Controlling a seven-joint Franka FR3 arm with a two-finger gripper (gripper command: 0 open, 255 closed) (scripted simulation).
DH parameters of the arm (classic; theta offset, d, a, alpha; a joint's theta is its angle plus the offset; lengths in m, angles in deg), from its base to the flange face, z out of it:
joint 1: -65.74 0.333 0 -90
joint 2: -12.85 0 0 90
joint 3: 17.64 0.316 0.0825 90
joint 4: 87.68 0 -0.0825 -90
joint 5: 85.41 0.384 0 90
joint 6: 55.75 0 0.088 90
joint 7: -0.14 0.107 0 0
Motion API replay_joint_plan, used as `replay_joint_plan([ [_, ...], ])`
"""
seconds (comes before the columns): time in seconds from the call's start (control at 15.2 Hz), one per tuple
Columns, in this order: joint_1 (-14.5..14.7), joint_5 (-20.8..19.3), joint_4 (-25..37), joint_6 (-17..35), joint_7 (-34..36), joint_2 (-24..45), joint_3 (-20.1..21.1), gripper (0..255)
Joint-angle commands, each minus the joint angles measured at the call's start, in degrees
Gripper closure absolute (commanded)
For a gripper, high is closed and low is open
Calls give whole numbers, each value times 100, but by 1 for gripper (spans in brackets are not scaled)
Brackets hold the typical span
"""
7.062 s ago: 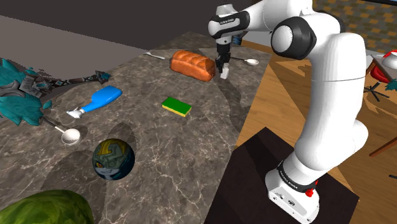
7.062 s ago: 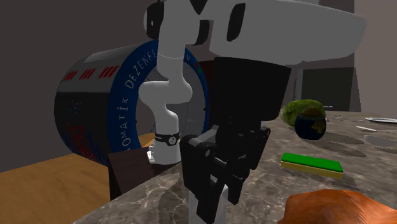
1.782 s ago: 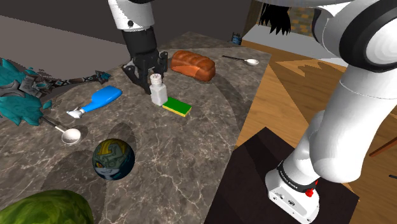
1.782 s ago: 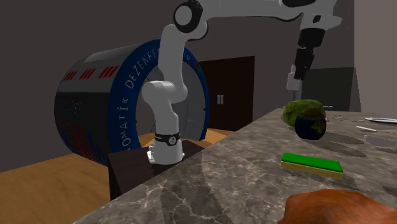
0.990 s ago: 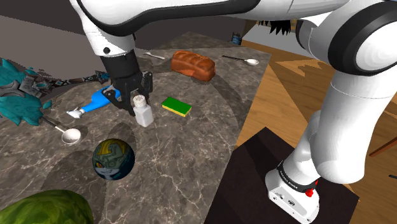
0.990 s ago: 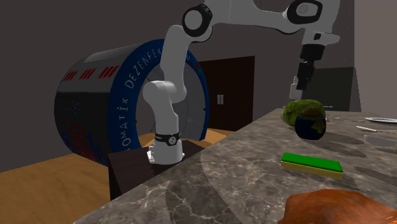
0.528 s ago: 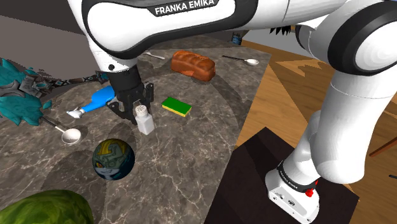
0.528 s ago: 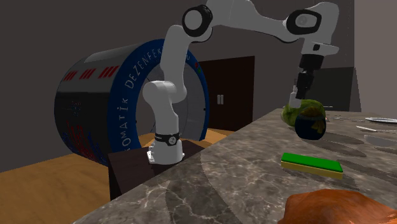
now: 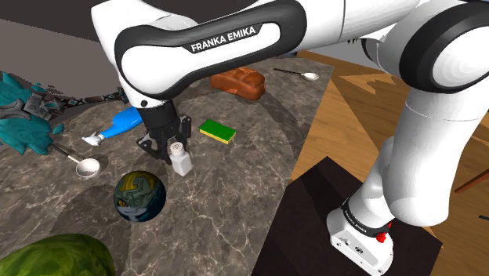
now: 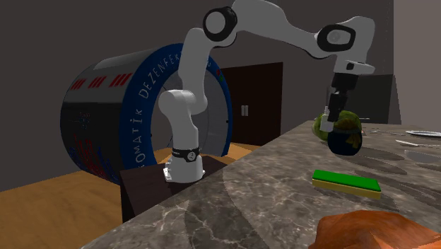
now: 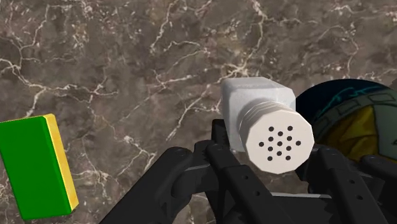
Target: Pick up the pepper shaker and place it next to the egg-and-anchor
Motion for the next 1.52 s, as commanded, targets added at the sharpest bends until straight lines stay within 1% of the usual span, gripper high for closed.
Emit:
replay_joint_plan([
  [0.0,-3,-11,-102,135,-6,31,-6,255],
  [0.99,28,-137,-740,1150,25,426,-57,255],
  [1.45,31,-144,-759,1190,27,448,-61,255],
])
